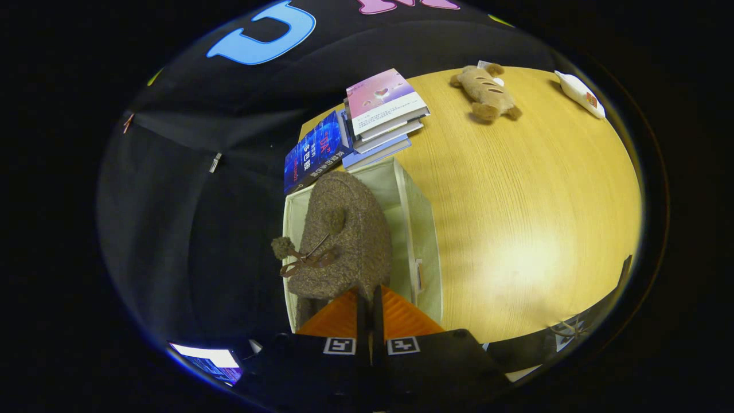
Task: Open the storage box then place both shoes into the box .Put the left shoe in first, then the right shoe, with the right side of both shoes facing outward in a uniform manner.
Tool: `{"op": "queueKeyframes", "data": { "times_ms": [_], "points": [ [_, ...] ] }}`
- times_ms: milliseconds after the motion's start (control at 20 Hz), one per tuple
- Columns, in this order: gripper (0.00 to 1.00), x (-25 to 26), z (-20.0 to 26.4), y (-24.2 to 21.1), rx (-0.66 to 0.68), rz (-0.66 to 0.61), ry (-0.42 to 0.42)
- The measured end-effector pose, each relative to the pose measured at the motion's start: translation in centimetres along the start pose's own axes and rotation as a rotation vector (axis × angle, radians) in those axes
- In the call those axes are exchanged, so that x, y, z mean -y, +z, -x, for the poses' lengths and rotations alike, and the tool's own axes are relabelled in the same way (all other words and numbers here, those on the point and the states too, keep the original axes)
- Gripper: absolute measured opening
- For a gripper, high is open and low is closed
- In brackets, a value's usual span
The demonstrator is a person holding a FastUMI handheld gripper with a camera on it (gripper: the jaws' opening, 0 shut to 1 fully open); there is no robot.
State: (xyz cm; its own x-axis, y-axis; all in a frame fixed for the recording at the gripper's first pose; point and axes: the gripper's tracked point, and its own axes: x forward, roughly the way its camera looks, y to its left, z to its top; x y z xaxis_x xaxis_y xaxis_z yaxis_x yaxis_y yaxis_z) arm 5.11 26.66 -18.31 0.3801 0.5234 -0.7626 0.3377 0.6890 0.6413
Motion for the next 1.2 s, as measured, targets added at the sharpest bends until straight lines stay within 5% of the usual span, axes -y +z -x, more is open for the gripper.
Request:
{"op": "queueKeyframes", "data": {
  "times_ms": [50, 150, 200, 400, 700, 1200],
  "points": [
    [0.06, -0.7, 0.2, 0.1, 0.001, -0.019, 0.033],
    [0.25, -2.0, 0.8, 0.7, 0.013, -0.050, 0.088],
    [0.52, -1.9, 1.2, 1.3, 0.027, -0.041, 0.093],
    [0.83, -1.4, 2.0, 1.7, 0.044, -0.008, 0.094],
    [0.99, -0.5, 2.9, 1.8, 0.070, 0.034, 0.092],
    [0.99, 4.6, 7.8, 7.4, 0.328, 0.225, -0.039]
  ]
}}
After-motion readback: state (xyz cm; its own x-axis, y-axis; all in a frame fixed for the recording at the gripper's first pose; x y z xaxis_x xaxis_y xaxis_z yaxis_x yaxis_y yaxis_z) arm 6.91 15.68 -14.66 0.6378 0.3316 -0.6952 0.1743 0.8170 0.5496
